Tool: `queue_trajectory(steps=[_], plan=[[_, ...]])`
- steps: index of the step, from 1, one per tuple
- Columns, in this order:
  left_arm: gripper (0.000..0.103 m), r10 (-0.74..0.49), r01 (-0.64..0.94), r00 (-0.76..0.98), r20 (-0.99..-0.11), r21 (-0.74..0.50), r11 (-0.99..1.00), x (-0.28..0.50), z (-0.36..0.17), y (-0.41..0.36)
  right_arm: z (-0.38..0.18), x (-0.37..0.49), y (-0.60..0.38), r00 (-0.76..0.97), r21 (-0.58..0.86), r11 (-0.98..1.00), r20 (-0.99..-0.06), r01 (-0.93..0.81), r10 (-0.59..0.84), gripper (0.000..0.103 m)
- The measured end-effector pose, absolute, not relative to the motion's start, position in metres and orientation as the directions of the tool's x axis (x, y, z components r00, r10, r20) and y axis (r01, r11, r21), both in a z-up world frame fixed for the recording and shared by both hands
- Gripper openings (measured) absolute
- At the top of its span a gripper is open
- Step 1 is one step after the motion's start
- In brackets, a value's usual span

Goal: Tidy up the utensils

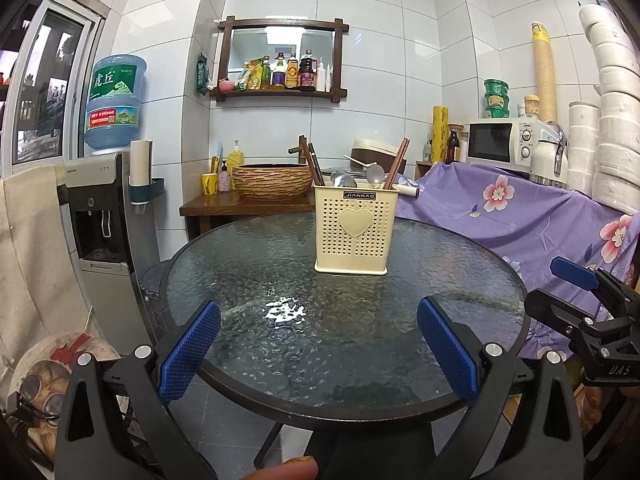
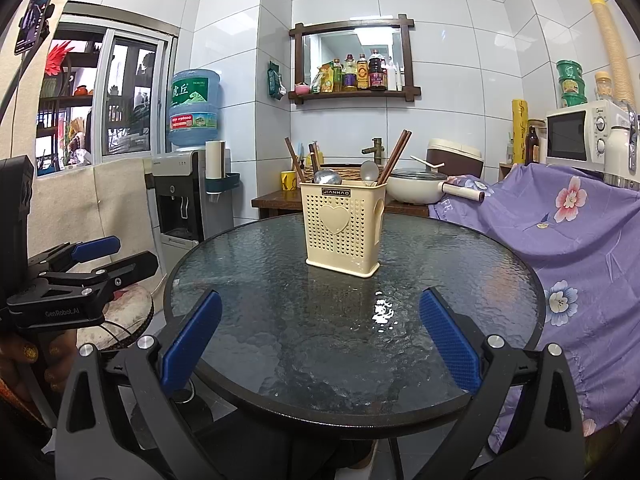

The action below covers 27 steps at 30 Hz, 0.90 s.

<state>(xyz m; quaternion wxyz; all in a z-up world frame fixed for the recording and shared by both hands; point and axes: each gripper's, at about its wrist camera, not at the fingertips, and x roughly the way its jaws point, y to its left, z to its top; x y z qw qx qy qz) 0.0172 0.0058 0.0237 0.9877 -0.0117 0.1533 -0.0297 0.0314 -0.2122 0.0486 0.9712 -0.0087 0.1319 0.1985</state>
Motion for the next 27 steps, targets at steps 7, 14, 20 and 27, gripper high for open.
queue_trajectory(steps=[7,14,20,27], plan=[[0.097,-0.067,0.058,0.95,-0.304,-0.04,0.998,0.0184,0.0255,0.0064,0.0491,0.0322,-0.2125,0.887,0.035,0.921,-0.26,-0.387,0.383,0.097],[0.097,-0.074,0.061,0.946,-0.316,-0.051,0.997,0.0205,0.024,0.0096,0.0482,0.0322,-0.212,0.886,0.035,0.921,-0.263,-0.388,0.383,0.097],[0.097,-0.075,0.063,0.946,-0.315,-0.047,0.997,0.0213,0.0237,0.0079,0.0461,0.0325,-0.2116,0.884,0.035,0.92,-0.265,-0.391,0.385,0.097],[0.097,-0.048,0.04,0.948,-0.315,-0.034,0.999,0.0217,0.0231,0.0072,0.0459,0.0327,-0.2114,0.884,0.036,0.92,-0.266,-0.389,0.384,0.097]])
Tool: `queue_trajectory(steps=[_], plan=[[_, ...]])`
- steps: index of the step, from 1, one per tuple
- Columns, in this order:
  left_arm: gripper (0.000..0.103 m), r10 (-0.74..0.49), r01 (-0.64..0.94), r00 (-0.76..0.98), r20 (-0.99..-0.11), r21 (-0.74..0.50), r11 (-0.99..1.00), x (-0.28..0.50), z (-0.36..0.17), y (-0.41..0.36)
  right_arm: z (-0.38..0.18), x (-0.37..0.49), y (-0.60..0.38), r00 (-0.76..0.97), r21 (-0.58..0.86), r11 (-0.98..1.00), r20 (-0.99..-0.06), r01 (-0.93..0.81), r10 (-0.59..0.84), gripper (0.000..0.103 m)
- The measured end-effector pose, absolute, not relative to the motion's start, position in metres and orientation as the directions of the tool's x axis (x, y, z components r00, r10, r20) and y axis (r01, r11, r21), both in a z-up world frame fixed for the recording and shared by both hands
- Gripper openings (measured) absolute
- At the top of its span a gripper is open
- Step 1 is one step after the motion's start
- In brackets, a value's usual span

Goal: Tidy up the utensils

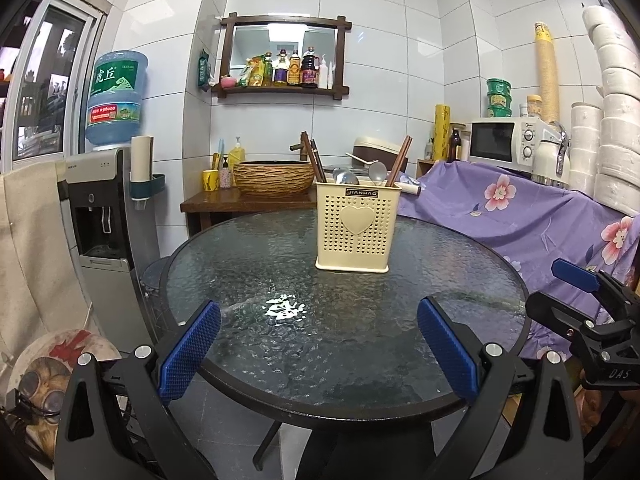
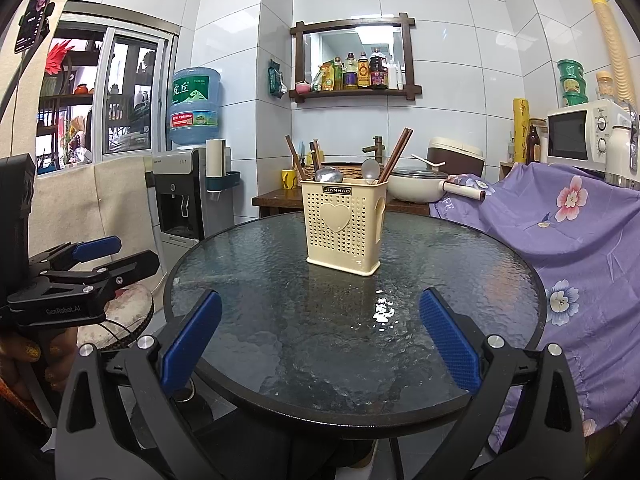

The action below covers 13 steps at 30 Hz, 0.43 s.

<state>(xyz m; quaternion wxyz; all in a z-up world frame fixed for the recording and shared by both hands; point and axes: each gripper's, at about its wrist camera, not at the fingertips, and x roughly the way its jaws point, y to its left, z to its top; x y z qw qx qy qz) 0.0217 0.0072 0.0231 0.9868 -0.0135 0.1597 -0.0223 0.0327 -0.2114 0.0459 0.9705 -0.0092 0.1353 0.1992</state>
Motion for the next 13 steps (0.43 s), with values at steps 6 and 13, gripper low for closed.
queue_trajectory(steps=[6,13], plan=[[0.097,-0.045,0.036,0.947,-0.317,-0.034,0.999,0.0213,0.0226,0.0054,0.0453,0.0344,-0.2121,0.883,0.037,0.92,-0.268,-0.391,0.386,0.097],[0.097,-0.04,0.026,0.947,-0.32,-0.045,0.999,0.0212,0.0234,0.0078,0.0452,0.0349,-0.2125,0.883,0.037,0.92,-0.27,-0.39,0.385,0.097]])
